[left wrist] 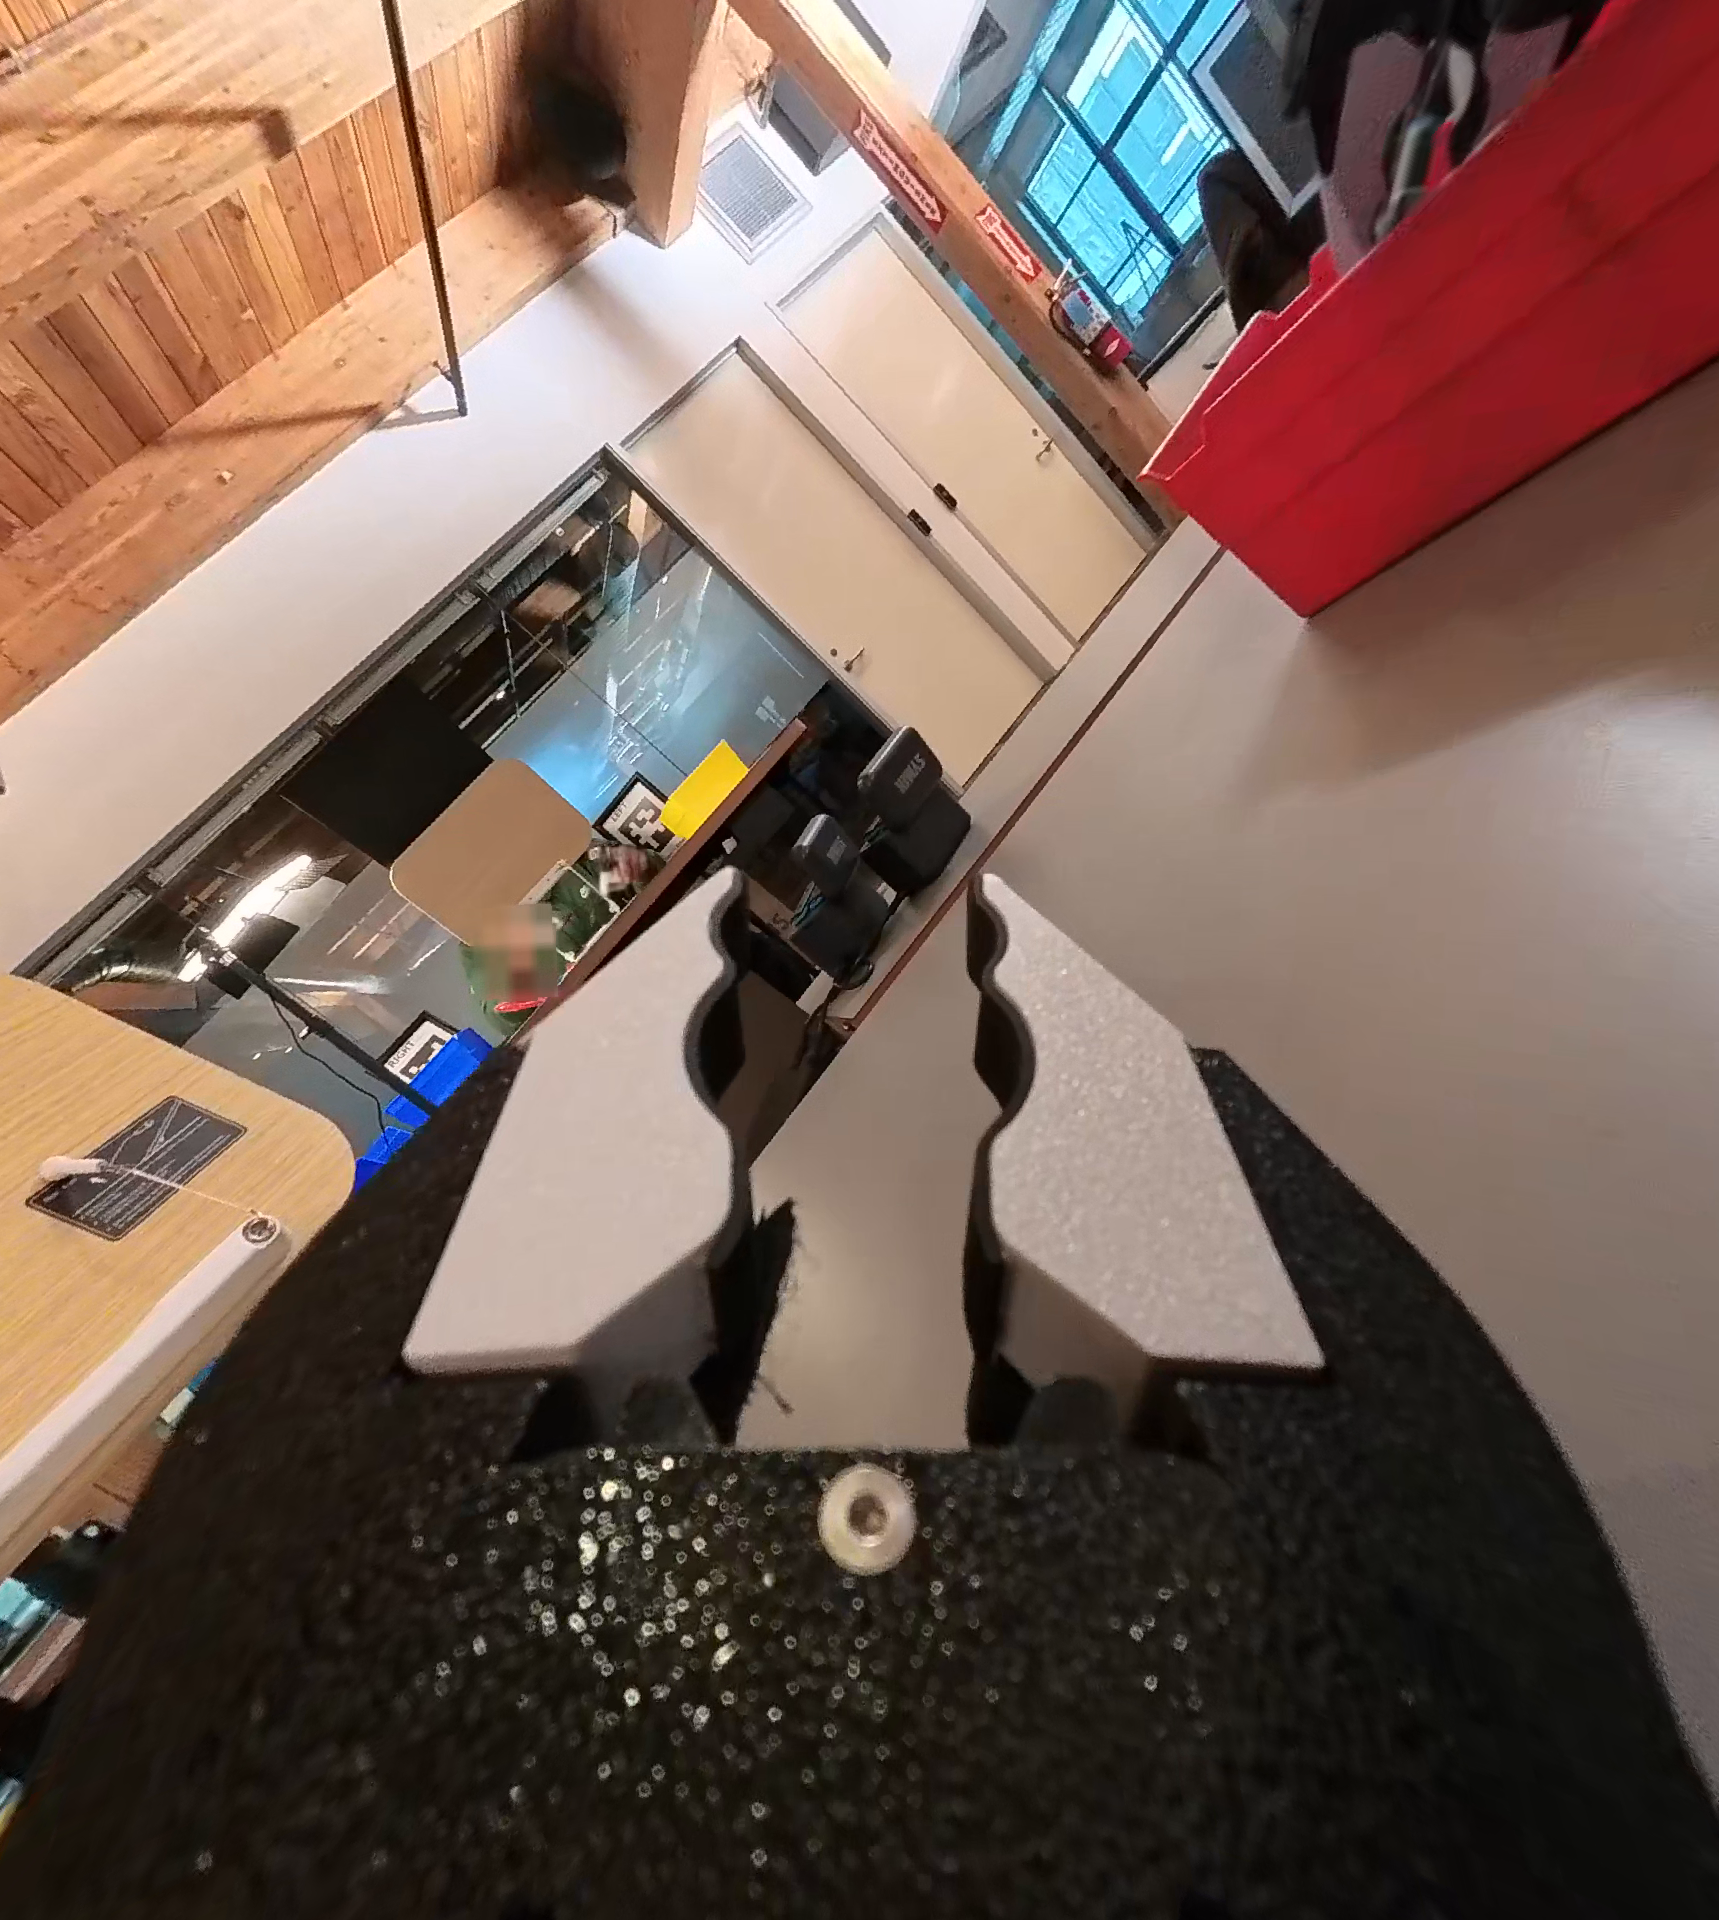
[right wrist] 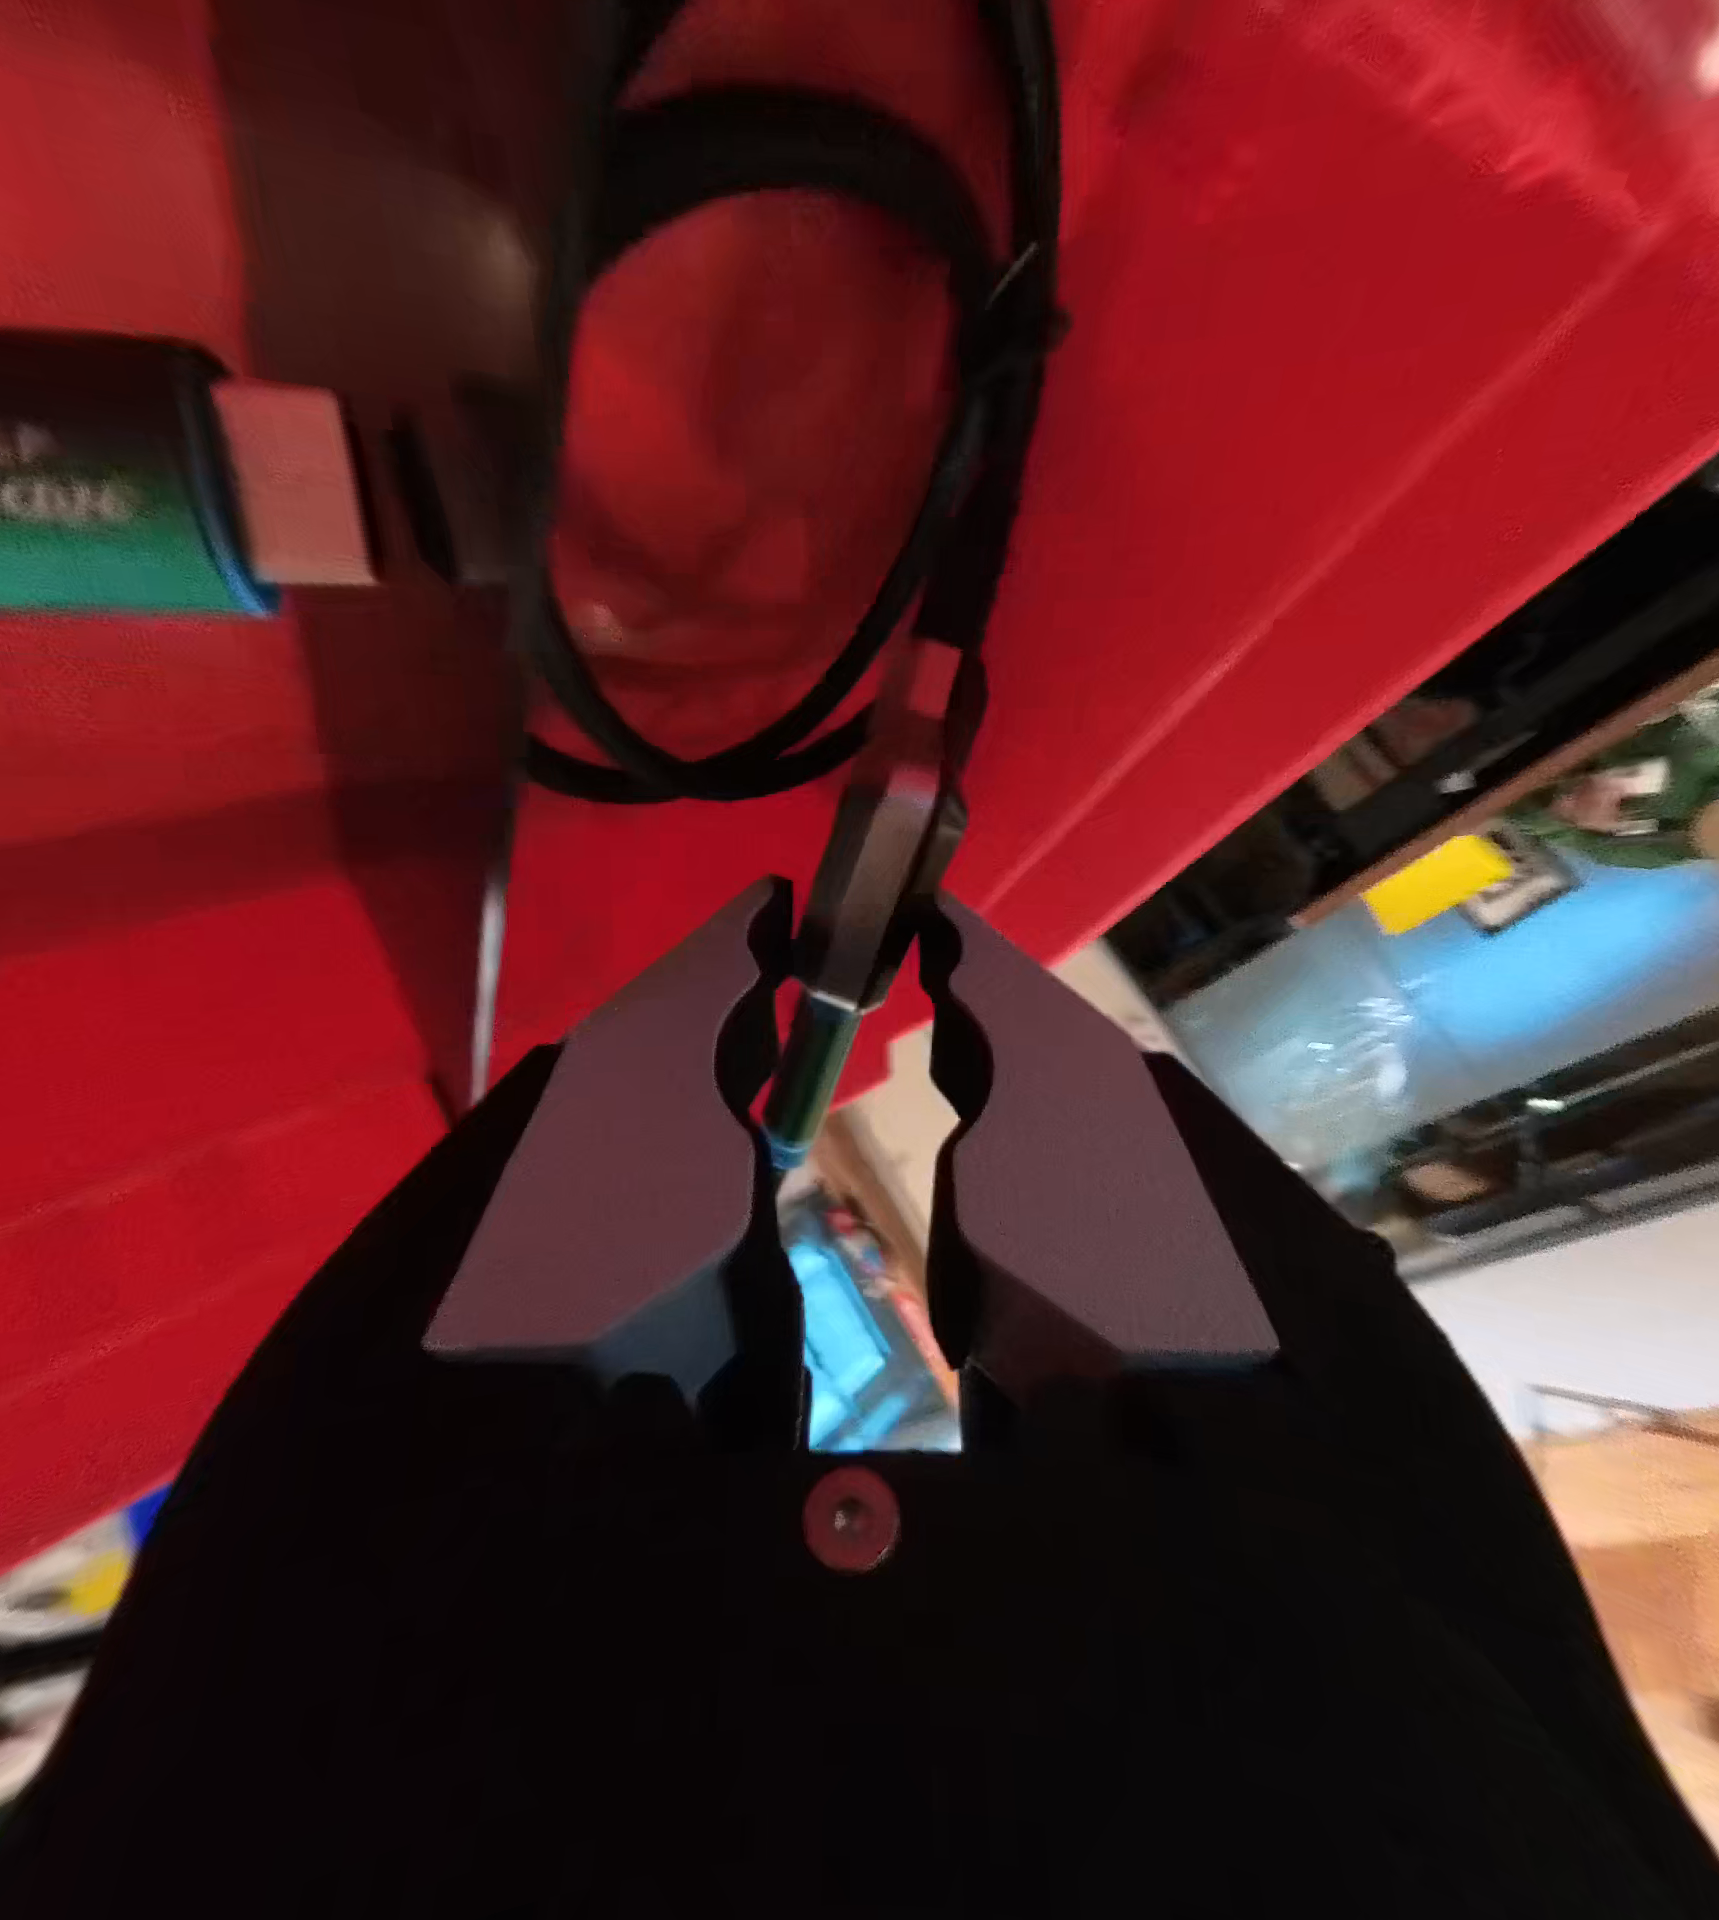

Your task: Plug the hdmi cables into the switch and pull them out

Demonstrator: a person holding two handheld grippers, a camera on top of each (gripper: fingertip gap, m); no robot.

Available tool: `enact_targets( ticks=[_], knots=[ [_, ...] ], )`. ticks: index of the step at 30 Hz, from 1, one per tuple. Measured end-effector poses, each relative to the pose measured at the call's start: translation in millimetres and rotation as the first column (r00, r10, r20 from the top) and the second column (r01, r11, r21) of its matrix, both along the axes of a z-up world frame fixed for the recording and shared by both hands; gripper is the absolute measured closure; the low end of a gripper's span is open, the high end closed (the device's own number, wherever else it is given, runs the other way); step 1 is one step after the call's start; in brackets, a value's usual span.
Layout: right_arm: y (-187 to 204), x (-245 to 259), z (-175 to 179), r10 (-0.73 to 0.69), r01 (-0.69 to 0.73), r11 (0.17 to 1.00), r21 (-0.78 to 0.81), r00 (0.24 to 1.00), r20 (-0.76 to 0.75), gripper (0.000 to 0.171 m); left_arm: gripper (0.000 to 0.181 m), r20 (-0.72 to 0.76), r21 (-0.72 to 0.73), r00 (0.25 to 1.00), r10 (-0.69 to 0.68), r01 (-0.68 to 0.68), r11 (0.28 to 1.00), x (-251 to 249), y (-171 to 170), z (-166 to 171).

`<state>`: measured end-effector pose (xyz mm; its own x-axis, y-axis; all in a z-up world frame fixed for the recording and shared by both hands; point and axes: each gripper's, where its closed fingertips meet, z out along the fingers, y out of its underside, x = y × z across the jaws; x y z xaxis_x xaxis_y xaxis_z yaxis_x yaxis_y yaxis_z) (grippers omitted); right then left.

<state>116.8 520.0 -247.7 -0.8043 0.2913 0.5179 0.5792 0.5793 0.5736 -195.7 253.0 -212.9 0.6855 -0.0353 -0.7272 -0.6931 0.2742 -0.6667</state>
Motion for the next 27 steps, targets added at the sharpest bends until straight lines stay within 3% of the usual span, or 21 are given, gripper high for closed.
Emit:
enact_targets(
  ticks=[3, 6, 8, 11, 13, 15, 16, 19, 21, 23, 25, 27],
  knots=[
    [4.6, 2.4, 1.0, -0.027, 0.027, 1.0, -0.006, 0.998, -0.054, 0.149, 0.142, -0.004, -0.001, 1.0, -0.001, 0.001, 1.0, 0.5, -0.1, -0.3],
    [4.3, 8.4, 6.0, -0.075, 0.075, 0.997, -0.006, 0.997, -0.015, 0.146, 0.141, -0.003, -0.007, 1.0, -0.002, 0.002, 1.0, 0.2, 0.4, -1.2],
    [9.4, 17.7, 20.9, -0.152, 0.152, 0.988, 0.026, 0.988, -0.004, 0.128, 0.141, -0.004, -0.013, 1.0, -0.002, 0.002, 1.0, 0.1, 0.9, -2.2],
    [14.6, 28.0, 54.9, -0.297, 0.303, 0.953, 0.027, 0.946, -0.133, 0.11, 0.14, -0.003, -0.015, 1.0, -0.001, 0.001, 1.0, 0.1, 1.2, -2.3],
    [16.3, 25.3, 86.7, -0.341, 0.368, 0.929, 0.038, 0.891, -0.3, 0.11, 0.139, -0.005, -0.017, 1.0, -0.002, 0.002, 1.0, 0.7, 1.4, -2.7],
    [7.4, 6.5, 121.2, -0.325, 0.385, 0.923, 0.005, 0.784, -0.529, 0.11, 0.137, -0.004, -0.02, 1.0, -0.006, 0.006, 1.0, 1.6, 1.5, -3.1],
    [-3.9, -9.9, 138.0, -0.302, 0.365, 0.93, -0.042, 0.693, -0.654, 0.11, 0.137, -0.003, -0.02, 1.0, -0.008, 0.008, 1.0, 1.8, 1.3, -3.0],
    [-74.5, -79.9, 170.0, -0.317, 0.113, 0.949, -0.296, 0.334, -0.888, 0.111, 0.136, -0.001, -0.019, 1.0, -0.01, 0.01, 1.0, 2.6, 0.9, -2.6],
    [-142.3, -131.7, 174.3, -0.412, -0.188, 0.879, -0.438, 0.159, -0.897, 0.111, 0.136, -0.005, -0.019, 1.0, -0.009, 0.009, 1.0, 2.4, 0.7, -2.7],
    [-195.9, -173.0, 166.8, -0.5, -0.421, 0.771, -0.477, 0.062, -0.864, 0.111, 0.135, -0.005, -0.021, 1.0, -0.01, 0.01, 1.0, 2.3, 0.5, -3.0],
    [-221.1, -207.5, 147.9, -0.549, -0.554, 0.701, -0.449, -0.016, -0.836, 0.111, 0.135, -0.004, -0.022, 1.0, -0.008, 0.008, 1.0, 1.5, 0.5, -3.1],
    [-214.4, -232.5, 121.3, -0.539, -0.578, 0.722, -0.381, -0.123, -0.833, 0.111, 0.135, 0.002, -0.026, 1.0, -0.011, 0.011, 1.0, 1.3, 0.6, -3.5]
  ],
)
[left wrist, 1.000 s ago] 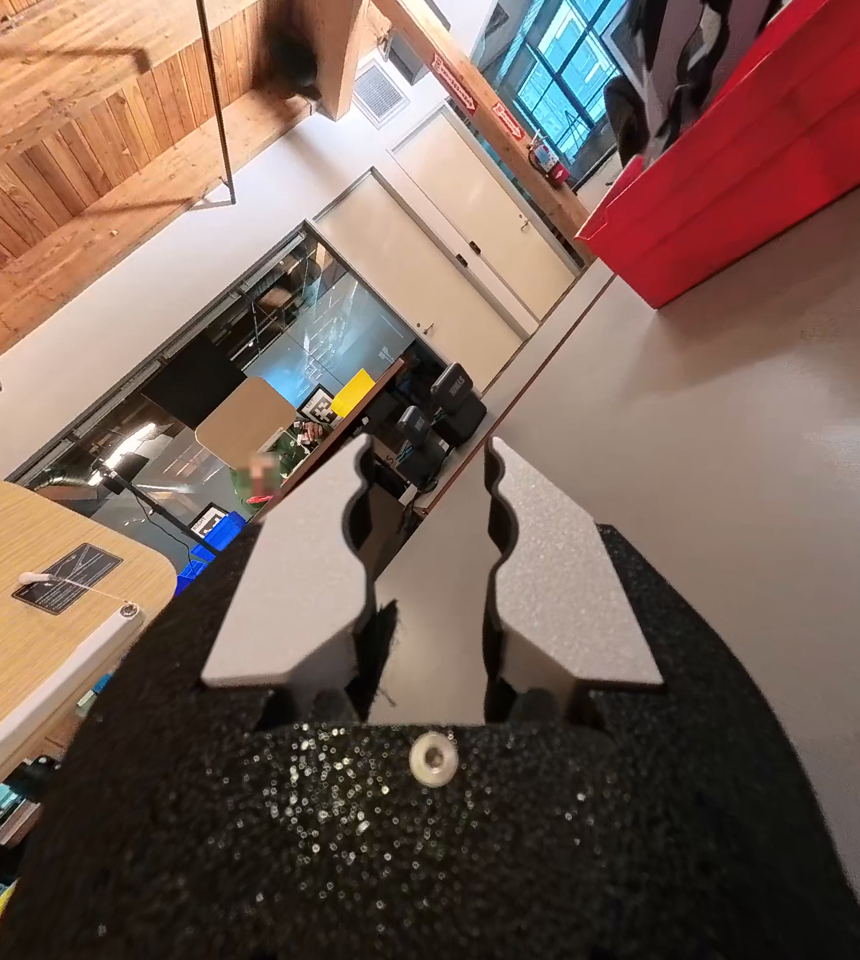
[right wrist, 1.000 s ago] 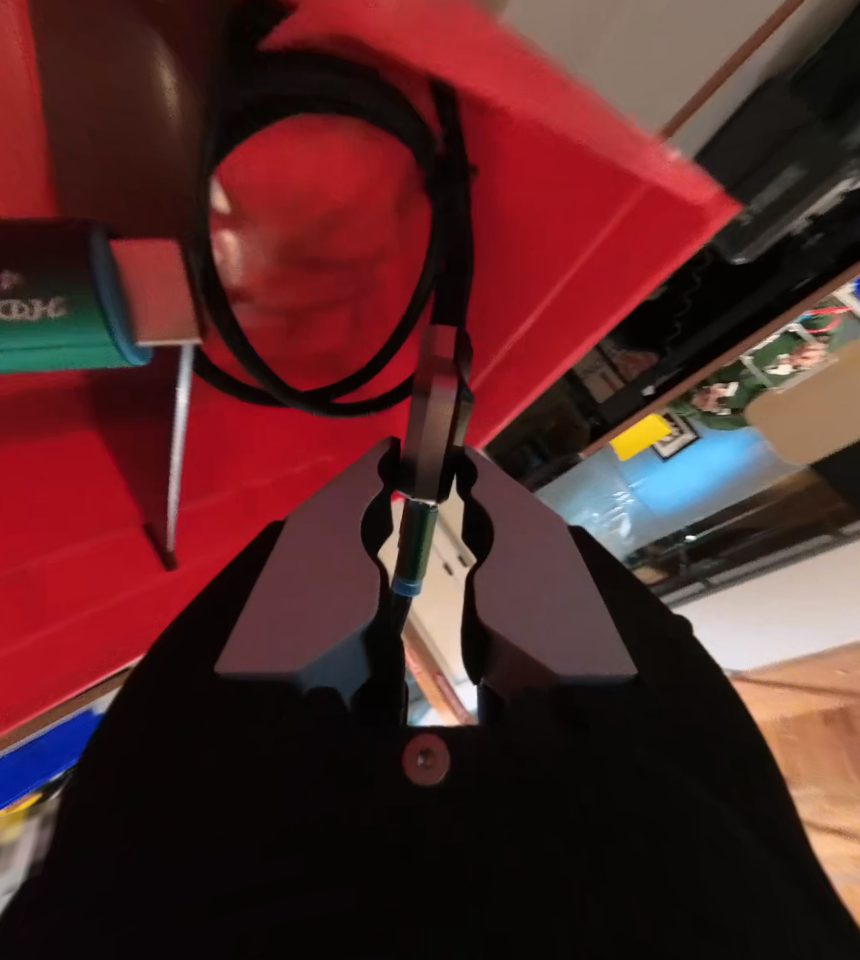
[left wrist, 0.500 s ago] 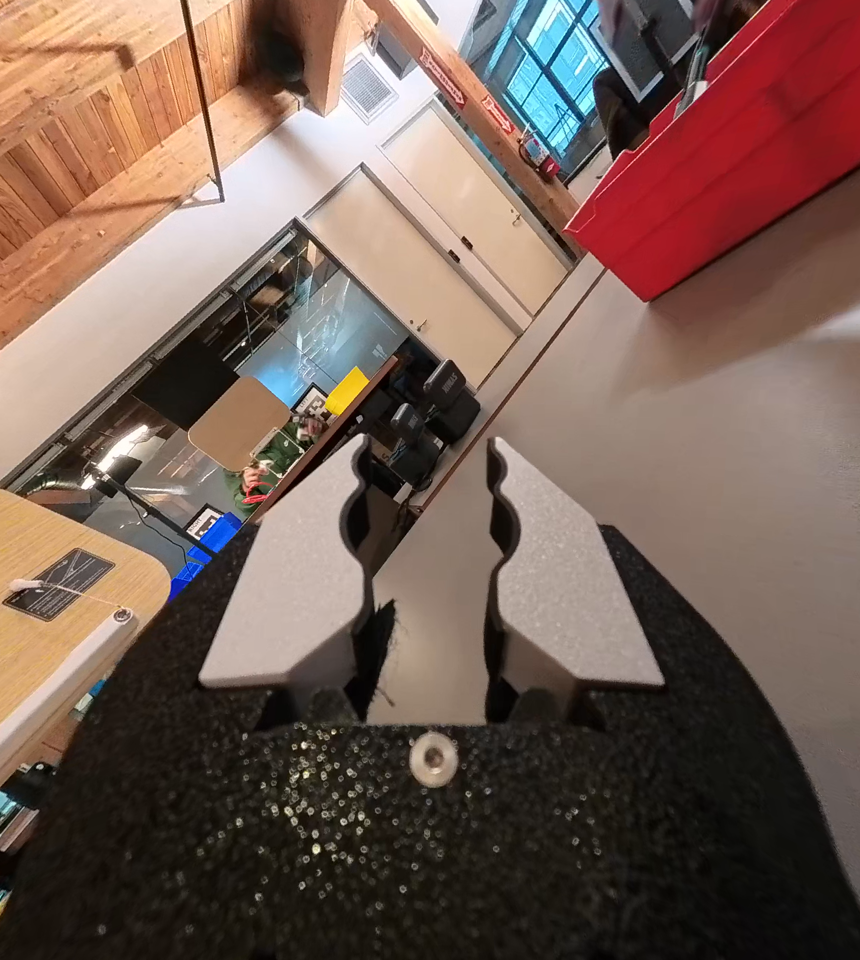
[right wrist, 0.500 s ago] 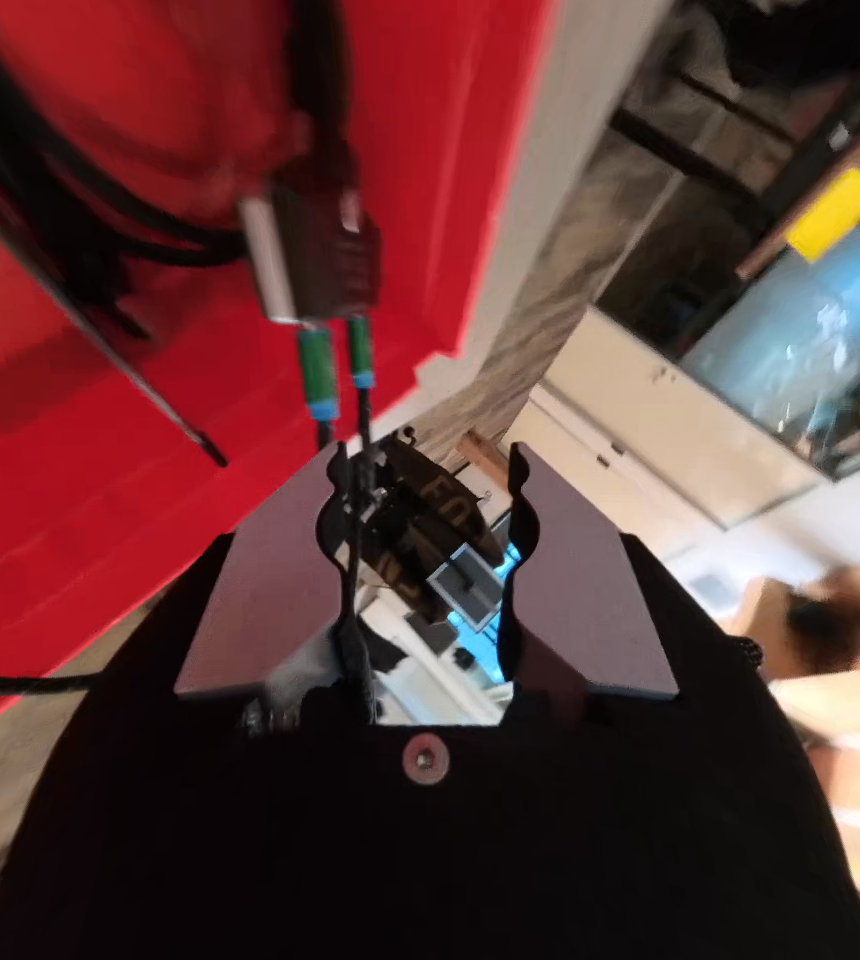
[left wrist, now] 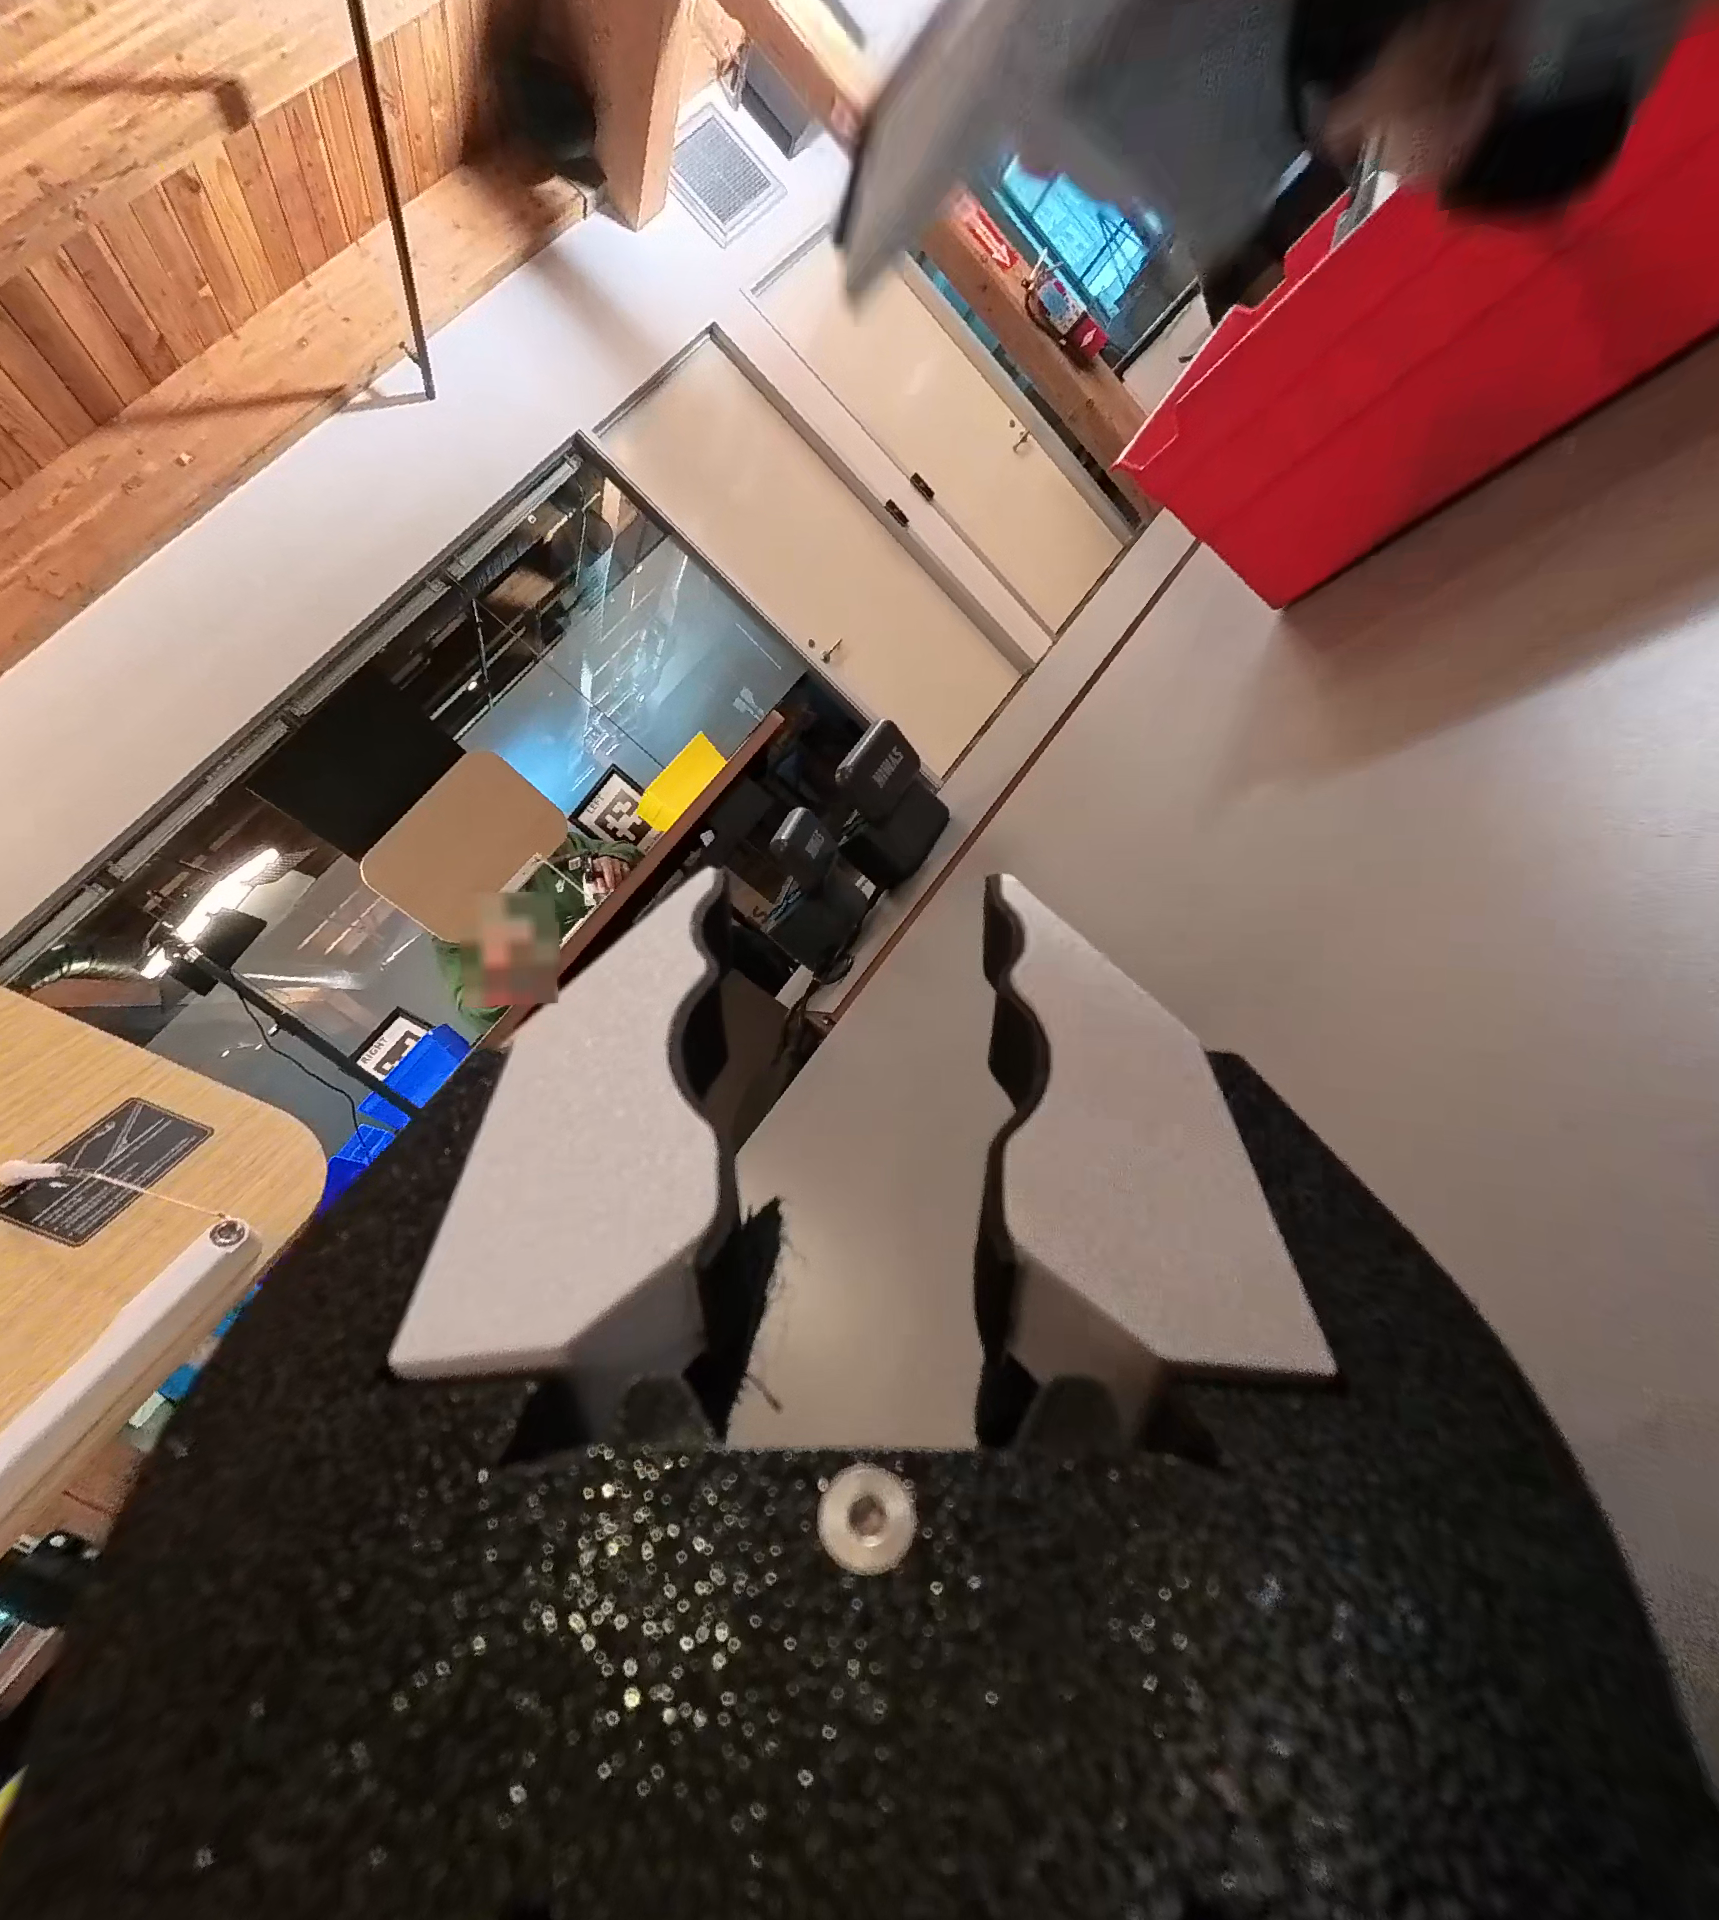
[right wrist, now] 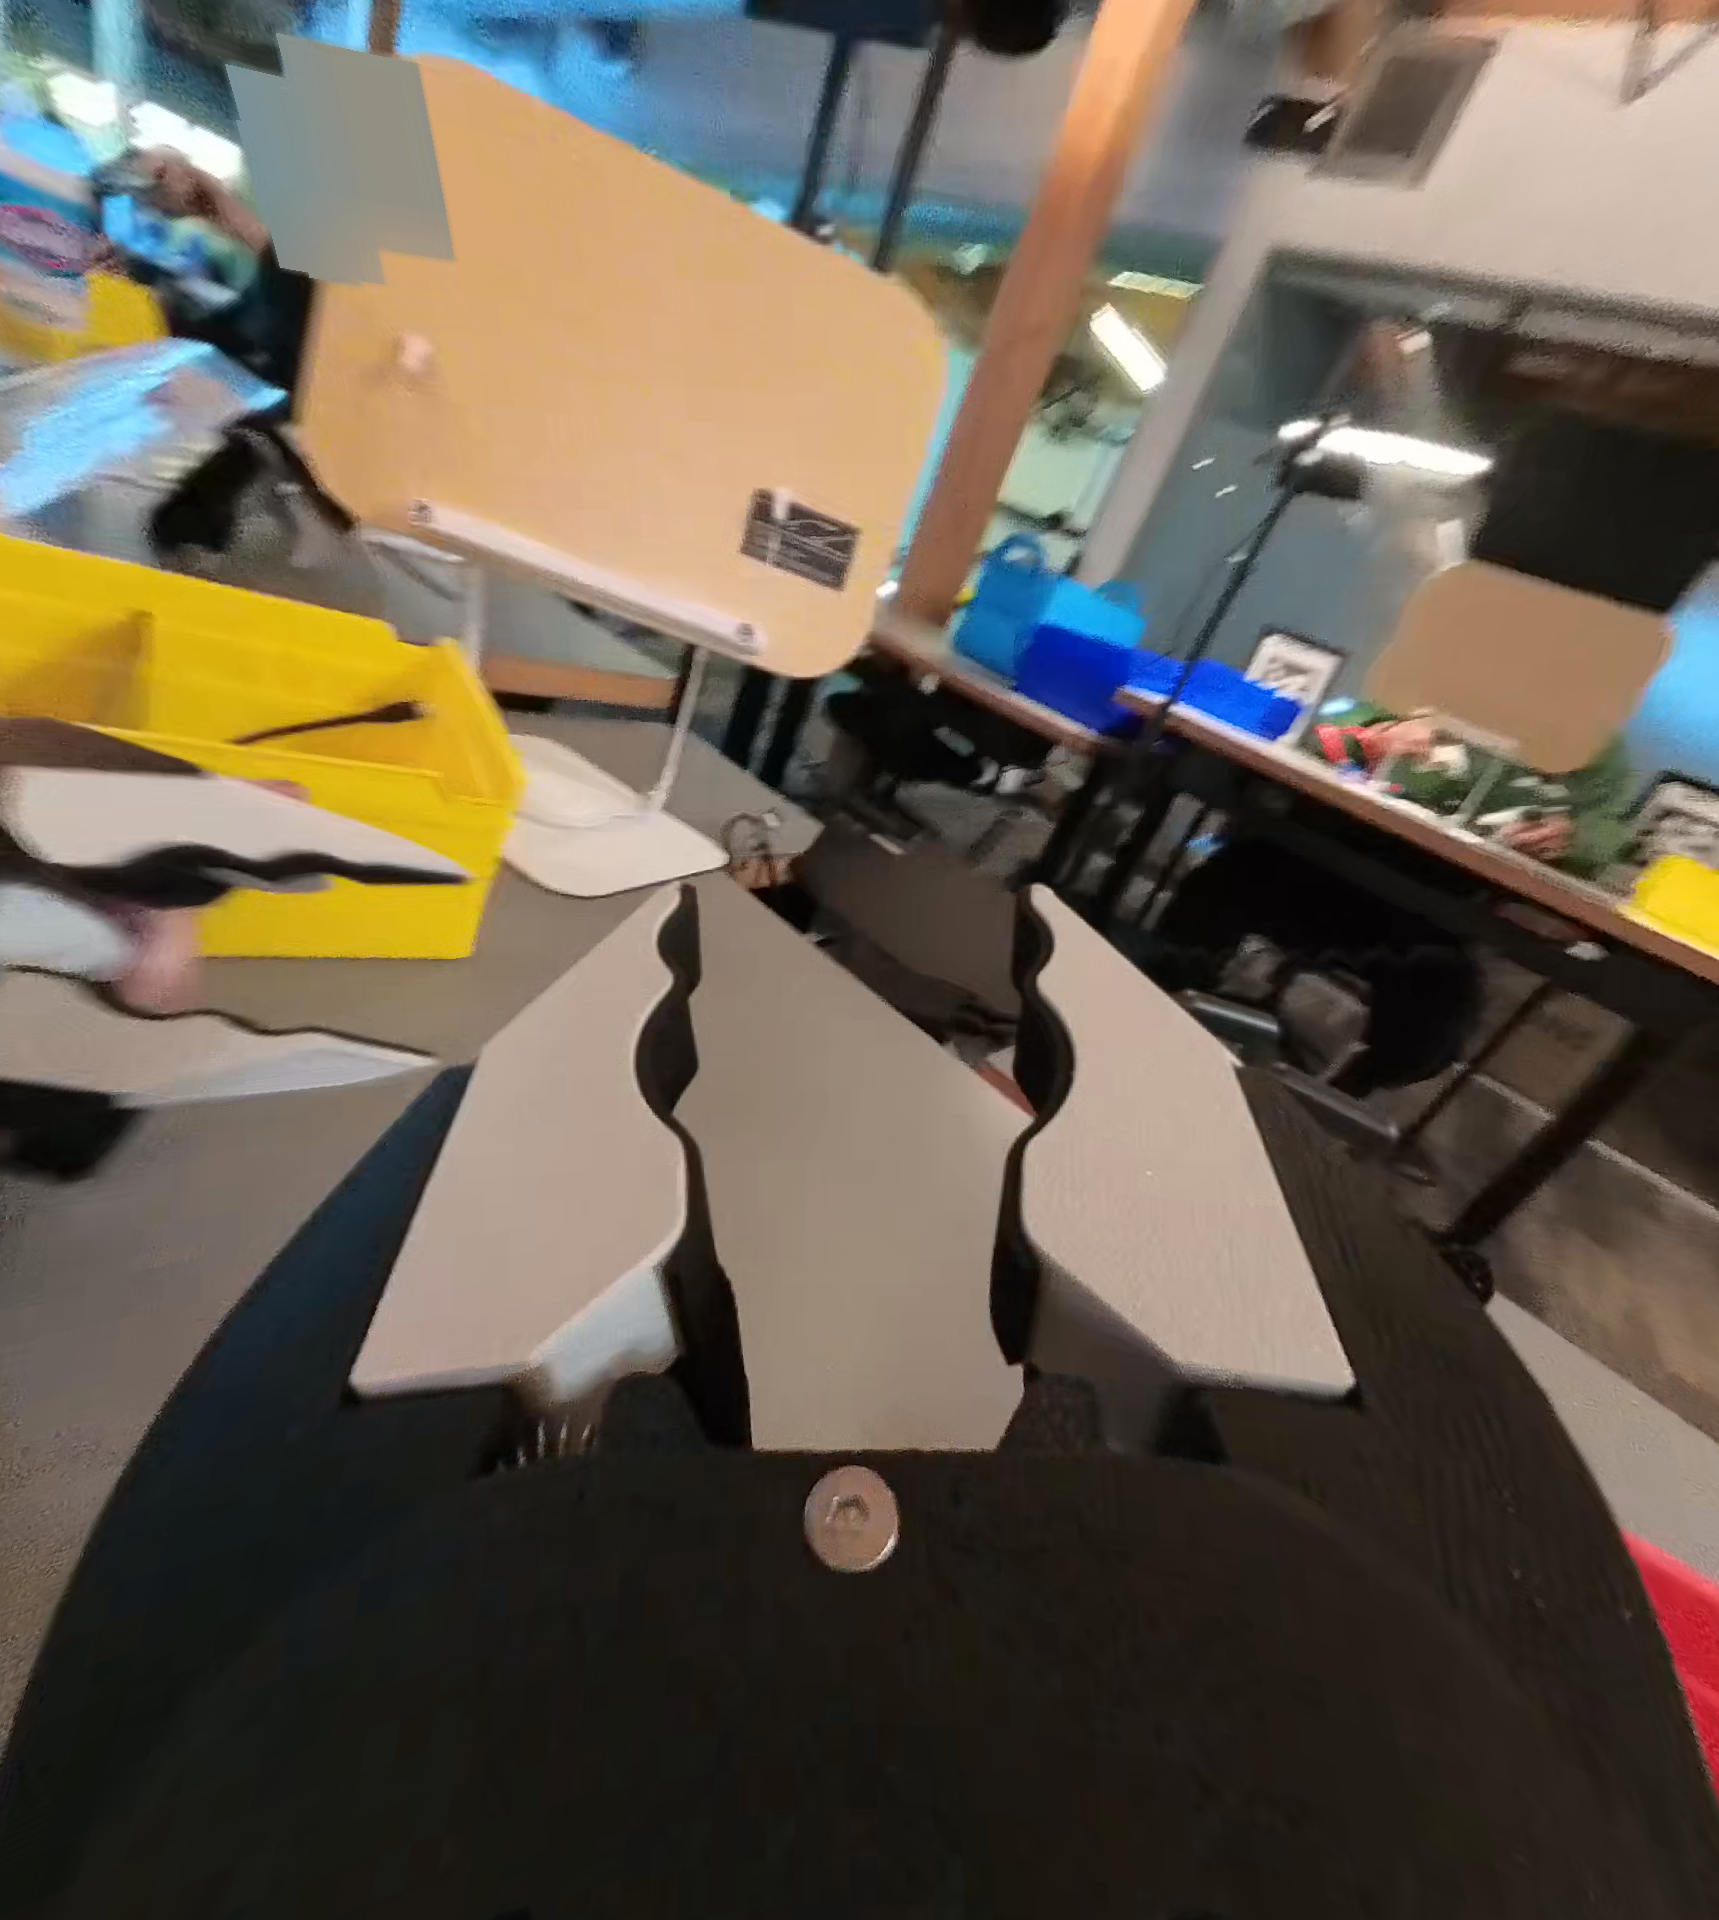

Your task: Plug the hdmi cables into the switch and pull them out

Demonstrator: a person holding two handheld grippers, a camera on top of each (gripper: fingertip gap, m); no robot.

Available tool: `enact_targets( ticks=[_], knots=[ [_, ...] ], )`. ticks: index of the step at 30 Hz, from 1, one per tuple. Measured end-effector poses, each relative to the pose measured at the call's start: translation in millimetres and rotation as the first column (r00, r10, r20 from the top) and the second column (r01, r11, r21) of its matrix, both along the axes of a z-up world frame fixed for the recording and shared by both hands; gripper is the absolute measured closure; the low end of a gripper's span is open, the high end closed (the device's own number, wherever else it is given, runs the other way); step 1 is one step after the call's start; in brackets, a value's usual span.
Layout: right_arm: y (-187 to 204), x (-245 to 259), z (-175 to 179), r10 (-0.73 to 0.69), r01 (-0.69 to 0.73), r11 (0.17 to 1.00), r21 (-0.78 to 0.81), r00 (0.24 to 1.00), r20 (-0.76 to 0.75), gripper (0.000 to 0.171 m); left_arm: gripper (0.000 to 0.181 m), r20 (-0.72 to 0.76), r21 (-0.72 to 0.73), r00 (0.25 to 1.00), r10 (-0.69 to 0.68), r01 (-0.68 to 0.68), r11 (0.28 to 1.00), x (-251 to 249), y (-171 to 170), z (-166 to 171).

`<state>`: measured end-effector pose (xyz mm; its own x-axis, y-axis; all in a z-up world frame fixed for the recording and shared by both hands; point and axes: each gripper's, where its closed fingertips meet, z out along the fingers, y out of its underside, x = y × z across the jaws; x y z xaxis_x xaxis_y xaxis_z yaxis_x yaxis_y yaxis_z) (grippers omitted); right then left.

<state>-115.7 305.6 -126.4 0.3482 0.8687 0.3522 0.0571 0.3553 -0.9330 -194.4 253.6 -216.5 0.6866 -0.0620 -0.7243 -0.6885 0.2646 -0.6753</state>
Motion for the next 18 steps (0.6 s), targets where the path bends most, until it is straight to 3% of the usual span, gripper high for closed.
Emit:
enact_targets(
  ticks=[4, 6, 8, 18],
  knots=[
    [35.4, -11.7, -43.7, -0.168, 0.181, 0.981, 0.071, 0.972, -0.167, 0.127, 0.135, -0.005, -0.001, 1.0, -0.002, 0.002, 1.0, 0.4, -0.2, -0.6],
    [36.9, -16.4, -62.8, -0.17, 0.186, 0.97, 0.154, 0.979, -0.113, 0.127, 0.135, -0.007, -0.005, 1.0, -0.009, 0.009, 1.0, 1.9, -0.1, -1.3],
    [34.2, -20.3, -75.6, -0.15, 0.16, 0.964, 0.213, 0.987, -0.065, 0.129, 0.135, -0.014, -0.013, 1.0, -0.01, 0.01, 1.0, 2.9, 0.9, -3.7],
    [21.8, -33.9, -83.2, -0.026, 0.034, 0.979, 0.2, 0.999, -0.042, 0.13, 0.135, -0.02, -0.032, 1.0, -0.016, 0.015, 0.999, 3.3, 2.7, -7.7]
  ],
)
